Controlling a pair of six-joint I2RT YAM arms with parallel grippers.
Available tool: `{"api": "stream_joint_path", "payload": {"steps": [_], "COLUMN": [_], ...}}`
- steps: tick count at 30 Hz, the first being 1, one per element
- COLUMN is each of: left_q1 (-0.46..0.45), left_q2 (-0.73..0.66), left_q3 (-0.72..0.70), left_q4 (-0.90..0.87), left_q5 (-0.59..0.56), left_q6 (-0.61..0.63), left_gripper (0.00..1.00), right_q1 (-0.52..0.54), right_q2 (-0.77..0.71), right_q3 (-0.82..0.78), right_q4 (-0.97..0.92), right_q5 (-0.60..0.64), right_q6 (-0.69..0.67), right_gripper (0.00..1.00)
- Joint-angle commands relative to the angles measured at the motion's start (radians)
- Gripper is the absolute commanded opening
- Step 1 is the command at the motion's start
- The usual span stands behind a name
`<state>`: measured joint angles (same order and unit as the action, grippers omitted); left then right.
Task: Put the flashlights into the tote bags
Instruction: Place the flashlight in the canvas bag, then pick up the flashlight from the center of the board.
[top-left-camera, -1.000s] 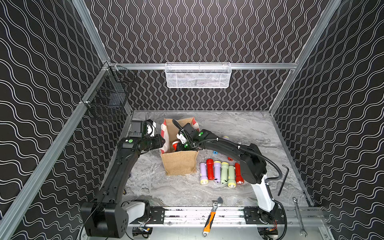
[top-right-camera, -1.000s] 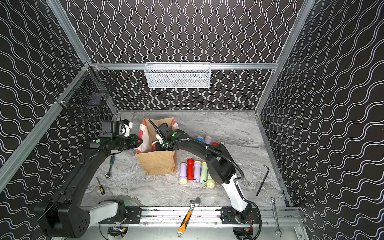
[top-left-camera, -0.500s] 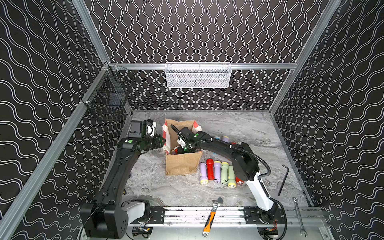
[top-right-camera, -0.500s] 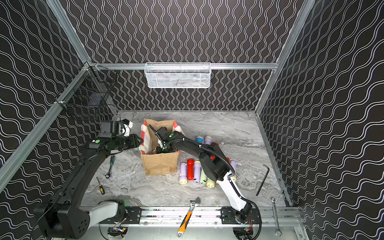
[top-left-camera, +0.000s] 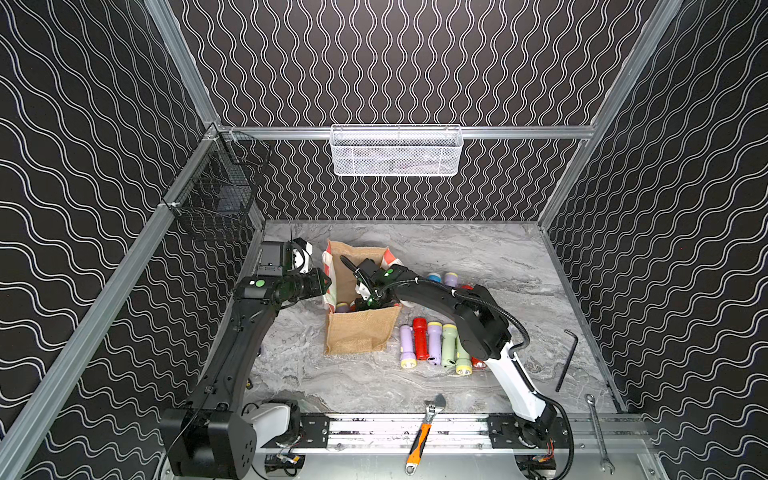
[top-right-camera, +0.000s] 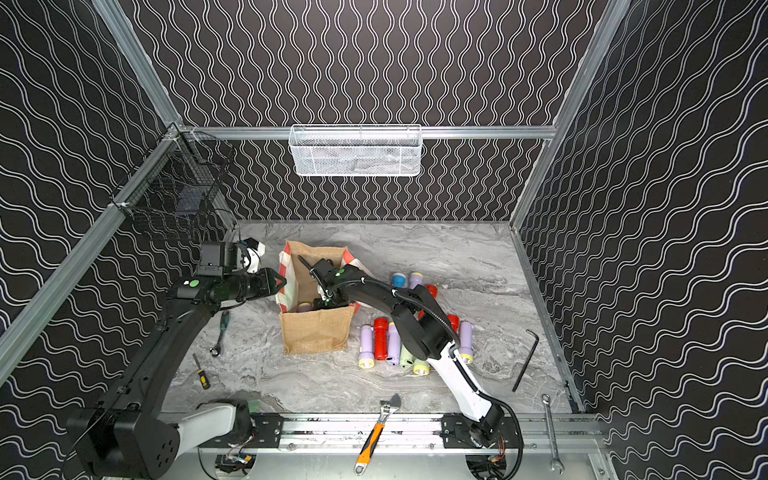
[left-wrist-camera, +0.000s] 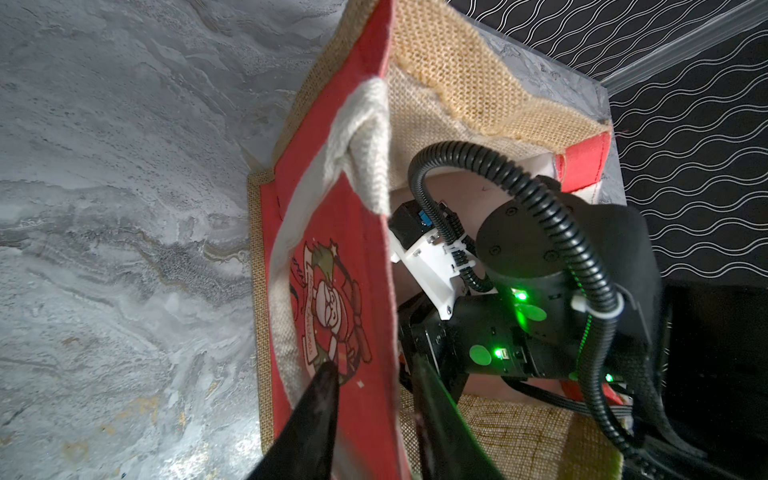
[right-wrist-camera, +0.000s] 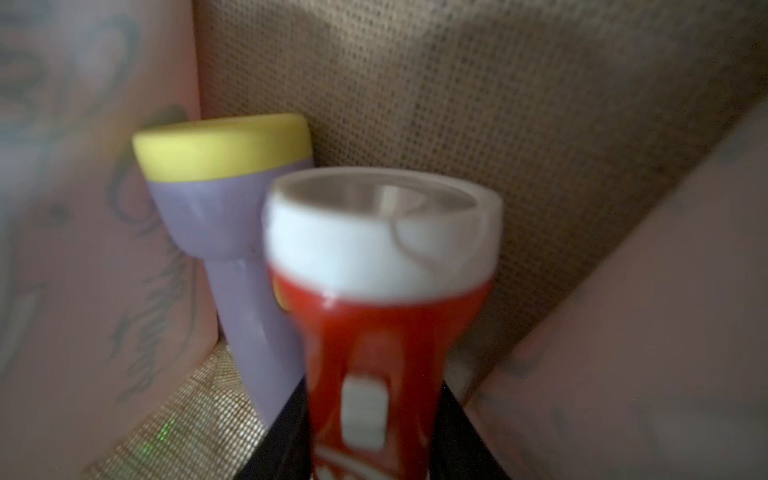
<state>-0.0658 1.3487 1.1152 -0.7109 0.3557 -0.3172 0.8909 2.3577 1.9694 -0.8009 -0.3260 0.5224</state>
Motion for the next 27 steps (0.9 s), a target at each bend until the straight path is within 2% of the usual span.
{"api": "stream_joint_path", "payload": {"steps": [1,11,18,27], "left_q1": [0.001,0.0,0.0,0.0], "left_q2": [0.008,0.006,0.027,0.053], "left_q3": [0.002,0.002,0.024,0.045], "left_q4": [0.024,0.028,0.026,0.013], "left_q5": [0.006,0.006,0.016,-0.011], "left_q6": [0.01,0.009,0.0,-0.002], "left_gripper": [0.35,0.35,0.34,0.24], "right_q1": [-0.003,-0.021,-0.054,-0.083], "right_q2": [-0.023,-0.03,-0.151,-0.287], "right_q3": [0.005,0.079,0.1,0.09], "right_q4": [-0.024,-0.068,-0.067,-0.057], "right_q5": [0.033,0.016,0.091,0.123], "right_q6": [-0.007,-0.022,-0.071,-0.14], "right_gripper": [0.47,0.67,0.72,0.74]}}
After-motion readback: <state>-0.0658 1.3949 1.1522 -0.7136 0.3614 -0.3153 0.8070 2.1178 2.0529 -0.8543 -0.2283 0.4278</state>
